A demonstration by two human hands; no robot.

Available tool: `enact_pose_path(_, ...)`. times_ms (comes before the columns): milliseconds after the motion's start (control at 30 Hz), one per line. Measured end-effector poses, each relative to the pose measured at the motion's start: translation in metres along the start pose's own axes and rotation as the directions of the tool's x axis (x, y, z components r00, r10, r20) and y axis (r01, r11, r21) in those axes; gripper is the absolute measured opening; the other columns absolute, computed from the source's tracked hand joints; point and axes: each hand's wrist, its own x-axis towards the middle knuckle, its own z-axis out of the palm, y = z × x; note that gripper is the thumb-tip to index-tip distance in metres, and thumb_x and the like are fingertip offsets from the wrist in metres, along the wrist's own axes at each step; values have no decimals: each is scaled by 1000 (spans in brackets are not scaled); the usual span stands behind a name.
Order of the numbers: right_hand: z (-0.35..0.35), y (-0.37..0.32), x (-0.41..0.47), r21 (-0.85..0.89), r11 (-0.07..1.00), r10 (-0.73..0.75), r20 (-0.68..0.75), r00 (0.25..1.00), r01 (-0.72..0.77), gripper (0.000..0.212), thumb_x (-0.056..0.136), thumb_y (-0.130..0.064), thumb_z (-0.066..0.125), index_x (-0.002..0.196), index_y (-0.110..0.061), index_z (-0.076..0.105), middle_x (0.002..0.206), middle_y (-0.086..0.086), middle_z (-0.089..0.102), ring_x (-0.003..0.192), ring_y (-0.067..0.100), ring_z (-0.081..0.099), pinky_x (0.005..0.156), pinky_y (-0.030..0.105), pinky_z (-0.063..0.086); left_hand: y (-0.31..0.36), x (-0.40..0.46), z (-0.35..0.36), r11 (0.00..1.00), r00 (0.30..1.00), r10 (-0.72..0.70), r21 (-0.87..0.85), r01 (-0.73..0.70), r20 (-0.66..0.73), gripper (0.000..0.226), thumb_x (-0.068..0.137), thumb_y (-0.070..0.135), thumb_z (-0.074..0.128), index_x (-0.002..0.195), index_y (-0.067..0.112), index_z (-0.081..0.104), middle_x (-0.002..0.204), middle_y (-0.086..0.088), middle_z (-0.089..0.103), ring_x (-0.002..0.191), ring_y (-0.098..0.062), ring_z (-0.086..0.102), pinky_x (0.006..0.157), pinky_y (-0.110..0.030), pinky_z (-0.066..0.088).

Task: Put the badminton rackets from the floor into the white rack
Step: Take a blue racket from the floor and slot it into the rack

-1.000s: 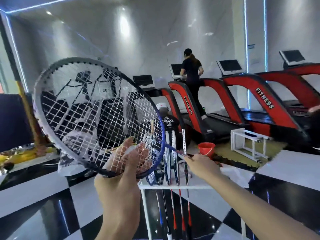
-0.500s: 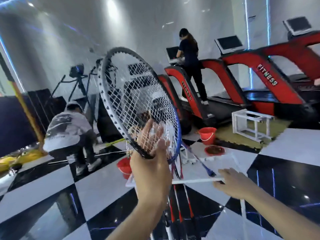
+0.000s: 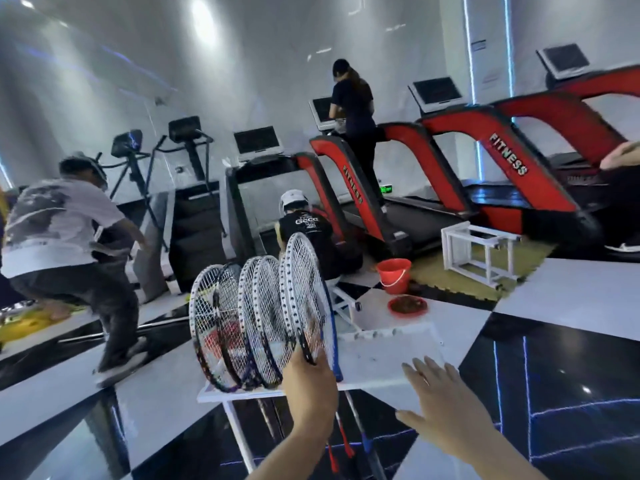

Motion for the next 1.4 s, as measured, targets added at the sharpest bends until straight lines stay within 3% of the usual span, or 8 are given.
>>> enact_pose_path(267, 0, -2, -5, 2, 1000, 20, 13, 1000, -20, 78, 88, -59, 33, 148, -21, 0, 158, 2, 0, 145, 21, -5, 117, 40, -4, -2, 9, 22, 996, 1000, -3, 94, 1, 17, 20, 91, 7, 53, 73, 17, 53, 61, -2, 58, 55, -24, 55, 60, -40, 54)
enact_pose_path(467, 2, -3, -8, 28, 999, 20, 12, 1000, -20, 80, 88, -55, 40, 148, -21, 0, 158, 1, -1, 145, 19, -7, 117, 39, -6, -2, 16, 31, 983, 992, -90, 169, 74, 87, 40, 91, 3, 44, 130, 6, 47, 101, -15, 67, 85, -32, 67, 69, -42, 57)
enact_pose_path(667, -7, -9, -9, 17, 999, 31, 43, 999, -32, 81, 87, -52, 44, 148, -22, 0, 158, 0, -1, 145, 19, -6, 118, 39, -4, -6, 7, 17, 982, 983, -106, 169, 80, 149, 31, 90, 6, 45, 121, 6, 48, 93, -14, 68, 76, -31, 67, 62, -39, 57)
enact_pose_path(867, -15, -11, -12, 2, 997, 74, 47, 996, -74, 77, 88, -58, 35, 148, -23, 3, 159, 0, 2, 145, 21, -2, 118, 40, 2, -11, -15, -17, 989, 957, -112, 127, 80, 267, 50, 91, 17, 51, 139, 11, 37, 129, -8, 59, 107, -34, 63, 90, -45, 53)
enact_pose_path(1033, -26, -31, -19, -2, 993, 118, 54, 992, -118, 106, 57, -72, -16, 146, -24, 15, 157, -1, 13, 145, 21, 7, 117, 41, 12, -17, -21, -64, 970, 943, 80, 191, -148, 322, 38, 95, 23, 47, 132, 16, 50, 130, 3, 59, 94, -14, 65, 89, -29, 51)
enact_pose_path(1167, -28, -60, -29, 0, 998, 68, 3, 998, -68, 79, 82, -66, 0, 144, -23, 23, 154, -2, 22, 143, 20, 16, 115, 39, 18, -26, -24, -104, 925, 943, 124, 307, -223, 310, 38, 94, 33, 43, 131, 25, 49, 110, -5, 70, 75, -23, 67, 63, -33, 52)
enact_pose_path(1267, -26, -86, -41, 4, 1000, 7, -61, 998, -6, 79, 83, -68, 3, 142, -22, 28, 150, -2, 30, 139, 17, 22, 112, 34, 24, -44, -26, -133, 854, 931, 210, 407, -324, 299, 36, 95, 33, 43, 129, 25, 51, 115, -2, 67, 104, -22, 62, 83, -33, 50)
enact_pose_path(1400, -10, -118, -64, 40, 997, -59, -95, 994, 63, 85, 78, -72, -3, 139, -22, 31, 145, -5, 35, 135, 14, 27, 108, 30, 28, -83, -41, -168, 953, 974, 12, 294, -80, 226, 33, 94, 27, 45, 123, 20, 58, 108, -1, 70, 96, -21, 64, 80, -28, 46)
